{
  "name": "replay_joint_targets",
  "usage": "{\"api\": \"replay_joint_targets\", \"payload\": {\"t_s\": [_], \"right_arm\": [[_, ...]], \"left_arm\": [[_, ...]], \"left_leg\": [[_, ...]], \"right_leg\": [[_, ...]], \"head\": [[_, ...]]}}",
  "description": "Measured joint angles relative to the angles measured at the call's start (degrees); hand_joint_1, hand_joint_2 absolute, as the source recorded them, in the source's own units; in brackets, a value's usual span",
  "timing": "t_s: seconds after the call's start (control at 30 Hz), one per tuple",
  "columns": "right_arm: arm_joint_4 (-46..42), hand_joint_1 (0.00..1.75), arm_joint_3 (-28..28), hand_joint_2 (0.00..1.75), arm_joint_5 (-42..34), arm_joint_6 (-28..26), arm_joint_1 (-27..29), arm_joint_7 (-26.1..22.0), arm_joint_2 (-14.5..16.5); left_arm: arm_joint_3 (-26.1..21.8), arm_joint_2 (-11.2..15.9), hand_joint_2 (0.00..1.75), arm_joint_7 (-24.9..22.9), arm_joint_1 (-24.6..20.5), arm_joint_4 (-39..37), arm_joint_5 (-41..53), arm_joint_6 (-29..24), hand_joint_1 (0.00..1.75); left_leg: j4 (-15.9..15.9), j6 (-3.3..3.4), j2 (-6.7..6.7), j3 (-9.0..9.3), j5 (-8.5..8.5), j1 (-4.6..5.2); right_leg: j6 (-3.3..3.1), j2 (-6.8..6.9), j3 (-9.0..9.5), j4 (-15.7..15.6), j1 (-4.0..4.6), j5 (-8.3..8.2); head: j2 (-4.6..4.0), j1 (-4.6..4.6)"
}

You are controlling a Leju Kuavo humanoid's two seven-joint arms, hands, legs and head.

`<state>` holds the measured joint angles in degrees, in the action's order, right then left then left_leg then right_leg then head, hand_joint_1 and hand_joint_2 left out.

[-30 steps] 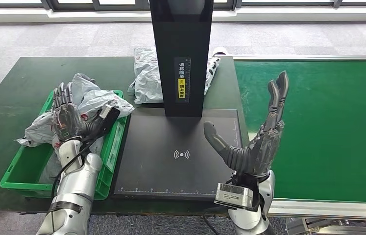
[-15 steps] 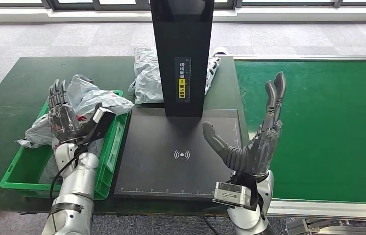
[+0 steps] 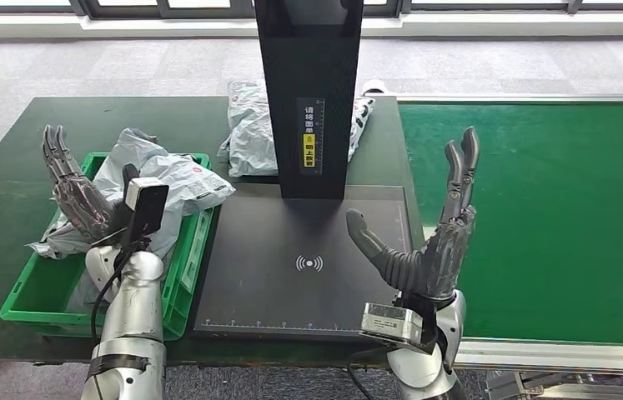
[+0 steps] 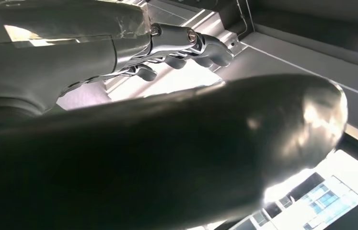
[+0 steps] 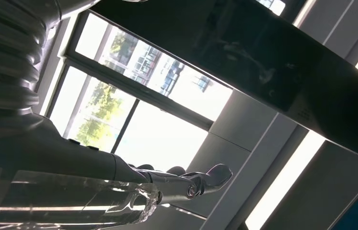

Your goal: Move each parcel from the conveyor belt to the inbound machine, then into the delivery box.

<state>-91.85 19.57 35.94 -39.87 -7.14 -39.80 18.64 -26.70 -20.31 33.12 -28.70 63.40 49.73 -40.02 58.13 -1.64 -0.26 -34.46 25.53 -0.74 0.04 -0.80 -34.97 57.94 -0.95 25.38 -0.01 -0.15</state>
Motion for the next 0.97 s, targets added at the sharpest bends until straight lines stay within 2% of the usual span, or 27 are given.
{"api": "replay_joint_targets", "payload": {"t_s": [0.1, 0.23, 0.3, 0.37, 0.53, 0.6, 0.67, 0.77, 0.97], "right_arm": [[0.1, 0.00, -0.3, 1.75, -0.2, 0.0, 0.1, 0.0, 0.0], [0.3, 0.00, -0.4, 1.75, -0.8, 0.0, 0.2, 0.0, 0.0], [0.4, 0.00, -0.4, 1.75, -2.3, 0.3, 0.2, 0.0, 0.0], [0.5, 0.00, -0.2, 1.75, -6.0, 2.4, 0.2, 0.0, -0.1], [0.5, 0.00, 0.3, 1.75, -17.5, 16.1, 0.3, 0.0, -0.6], [0.5, 0.00, 1.1, 1.75, -20.2, 19.6, 0.2, 0.0, -0.8], [0.5, 0.00, 2.2, 1.75, -21.7, 21.4, 0.1, 0.0, -1.1], [0.9, 0.00, 3.8, 1.75, -21.4, 22.1, -0.1, -0.1, -1.3], [6.0, 0.00, 4.7, 1.75, -20.0, 21.6, -1.5, 0.0, -1.3]], "left_arm": [[2.6, -0.2, 0.00, 1.1, 1.0, 2.7, -3.5, 0.0, 0.00], [6.7, -0.3, 1.75, 3.6, 2.8, 6.6, -9.2, 0.0, 0.00], [8.9, -0.4, 1.75, 5.0, 3.8, 8.4, -13.7, 1.3, 0.00], [12.1, -0.5, 1.75, 6.3, 5.7, 11.4, -22.0, 5.6, 0.00], [20.6, -0.2, 1.75, 7.1, 9.1, 19.2, -41.6, 26.6, 0.00], [23.0, 0.0, 1.75, 7.1, 10.0, 20.7, -46.6, 34.3, 0.00], [25.2, 0.2, 1.75, 7.1, 10.8, 21.3, -50.5, 39.4, 0.00], [27.8, 0.4, 1.75, 7.1, 11.5, 21.1, -53.9, 41.8, 0.00], [30.1, 0.6, 1.75, 7.0, 11.7, 18.2, -55.6, 41.8, 0.00]], "left_leg": [[0.0, 0.00, -0.01, 0.00, 0.00, 0.00], [0.0, 0.00, -0.01, 0.00, 0.00, 0.00], [0.0, 0.00, 0.00, 0.00, 0.01, 0.00], [0.0, 0.00, 0.01, -0.01, 0.01, 0.00], [0.0, 0.00, -0.04, -0.06, 0.01, 0.00], [0.0, 0.01, -0.05, -0.07, 0.01, 0.00], [0.0, 0.01, -0.06, -0.07, 0.01, 0.00], [0.0, 0.01, -0.06, -0.08, 0.01, 0.00], [0.0, 0.01, -0.07, -0.09, 0.00, 0.00]], "right_leg": [[0.00, 0.00, 0.00, 0.0, 0.00, 0.00], [0.00, 0.01, 0.00, 0.0, 0.00, 0.00], [0.00, 0.01, 0.00, 0.0, 0.00, 0.00], [0.00, 0.00, 0.00, 0.0, 0.00, 0.00], [0.01, 0.10, 0.01, 0.0, 0.00, 0.01], [0.01, 0.13, 0.02, 0.0, 0.00, 0.01], [0.01, 0.13, 0.02, 0.0, 0.00, 0.01], [0.02, 0.13, 0.02, 0.0, 0.00, 0.01], [0.02, 0.16, 0.02, 0.0, 0.00, 0.01]], "head": [[-0.01, 0.00], [0.01, 0.00], [0.00, 0.00], [-0.01, 0.01], [-0.01, -0.01], [0.00, 0.00], [0.01, -0.01], [0.00, -0.01], [-0.01, -0.02]]}}
